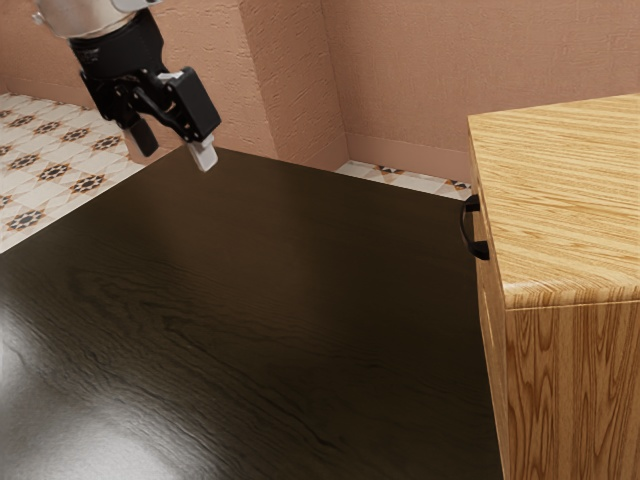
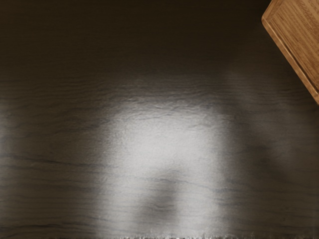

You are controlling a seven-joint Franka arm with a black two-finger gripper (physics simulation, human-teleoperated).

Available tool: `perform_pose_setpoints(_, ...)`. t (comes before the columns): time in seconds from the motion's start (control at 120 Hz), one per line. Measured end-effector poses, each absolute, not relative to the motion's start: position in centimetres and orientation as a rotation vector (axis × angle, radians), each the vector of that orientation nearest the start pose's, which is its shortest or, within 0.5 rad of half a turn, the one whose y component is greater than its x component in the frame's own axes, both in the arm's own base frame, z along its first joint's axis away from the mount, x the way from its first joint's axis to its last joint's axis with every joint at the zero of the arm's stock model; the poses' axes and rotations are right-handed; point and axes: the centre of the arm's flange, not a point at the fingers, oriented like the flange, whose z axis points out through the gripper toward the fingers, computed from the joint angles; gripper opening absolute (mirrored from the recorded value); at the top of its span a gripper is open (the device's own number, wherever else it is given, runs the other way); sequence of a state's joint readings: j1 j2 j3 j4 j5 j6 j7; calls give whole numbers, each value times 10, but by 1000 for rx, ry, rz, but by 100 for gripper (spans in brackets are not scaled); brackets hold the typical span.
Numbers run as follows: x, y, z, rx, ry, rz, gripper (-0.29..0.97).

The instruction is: Pull the drawer handle with one arm to open the drawer

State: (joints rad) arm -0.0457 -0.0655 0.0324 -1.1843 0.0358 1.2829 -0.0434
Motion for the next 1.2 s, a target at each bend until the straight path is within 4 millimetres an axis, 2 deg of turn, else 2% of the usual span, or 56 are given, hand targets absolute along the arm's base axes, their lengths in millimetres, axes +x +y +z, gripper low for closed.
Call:
perform_pose_setpoints(0.2,476,-19,799,-3199,-2,-231,68)
perform_pose_setpoints(0.292,471,-24,773,-3267,10,-158,68)
perform_pose_setpoints(0.35,453,-29,765,-3299,18,-179,68)
perform_pose_setpoints(0.4,440,-47,763,-3307,62,-228,68)
perform_pose_setpoints(0.483,437,-99,747,-3295,160,-286,68)
perform_pose_setpoints(0.558,438,-117,748,-3315,139,-370,68)
perform_pose_setpoints(0.808,447,-124,761,-3361,-109,-522,68)
perform_pose_setpoints(0.942,464,-125,766,-3378,-255,-563,68)
perform_pose_setpoints(1.067,493,-126,755,-3385,-387,-537,68)
perform_pose_setpoints(1.2,498,-132,752,-3385,-480,-528,68)
